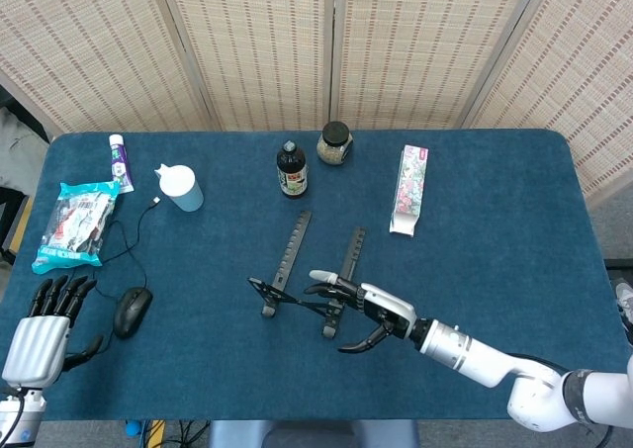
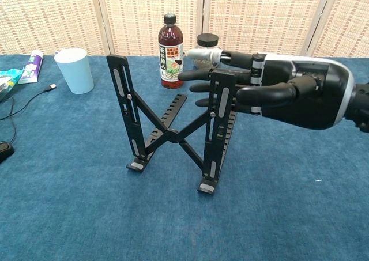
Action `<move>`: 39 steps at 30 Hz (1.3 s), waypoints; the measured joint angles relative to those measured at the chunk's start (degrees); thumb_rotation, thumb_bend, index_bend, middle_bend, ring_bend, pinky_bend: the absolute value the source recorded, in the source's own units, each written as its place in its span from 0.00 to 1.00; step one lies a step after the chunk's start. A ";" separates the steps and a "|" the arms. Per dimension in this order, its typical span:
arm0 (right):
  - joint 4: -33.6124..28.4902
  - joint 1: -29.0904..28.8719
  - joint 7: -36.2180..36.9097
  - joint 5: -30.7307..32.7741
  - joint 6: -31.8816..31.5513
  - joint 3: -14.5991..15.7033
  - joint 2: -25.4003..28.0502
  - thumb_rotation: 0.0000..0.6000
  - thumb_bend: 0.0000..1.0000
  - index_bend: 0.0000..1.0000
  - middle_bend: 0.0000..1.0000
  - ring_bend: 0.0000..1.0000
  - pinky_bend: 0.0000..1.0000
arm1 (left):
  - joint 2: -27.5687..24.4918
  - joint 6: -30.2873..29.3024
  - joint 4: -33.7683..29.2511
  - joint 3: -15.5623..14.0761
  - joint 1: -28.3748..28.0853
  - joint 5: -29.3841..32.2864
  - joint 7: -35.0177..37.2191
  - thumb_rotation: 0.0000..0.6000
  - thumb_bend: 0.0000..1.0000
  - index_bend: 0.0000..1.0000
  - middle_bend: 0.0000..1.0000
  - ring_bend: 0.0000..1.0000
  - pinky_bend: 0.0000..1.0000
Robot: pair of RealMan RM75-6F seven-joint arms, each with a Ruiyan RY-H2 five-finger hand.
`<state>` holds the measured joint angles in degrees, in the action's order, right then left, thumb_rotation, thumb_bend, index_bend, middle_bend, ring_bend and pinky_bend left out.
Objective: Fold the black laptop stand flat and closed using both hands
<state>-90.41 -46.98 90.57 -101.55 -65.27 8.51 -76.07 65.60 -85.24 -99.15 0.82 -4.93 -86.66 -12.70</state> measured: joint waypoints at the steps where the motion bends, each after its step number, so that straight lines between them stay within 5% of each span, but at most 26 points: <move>1: 0.20 0.05 0.09 0.11 0.08 0.07 -0.33 1.00 0.09 0.00 0.15 0.04 0.05 | -0.01 0.01 -0.03 -0.04 -0.01 -0.13 0.00 1.00 0.22 0.11 0.11 0.00 0.00; 39: 6.20 3.32 4.27 1.29 -0.10 3.63 -7.27 1.00 0.11 0.00 0.15 0.04 0.05 | -0.51 0.83 -0.55 -0.46 -0.33 -1.09 -0.12 1.00 0.22 0.11 0.11 0.00 0.00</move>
<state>-84.20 -43.65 94.83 -100.26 -65.37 12.14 -83.34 65.08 -84.40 -99.70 0.36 -5.26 -87.74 -12.82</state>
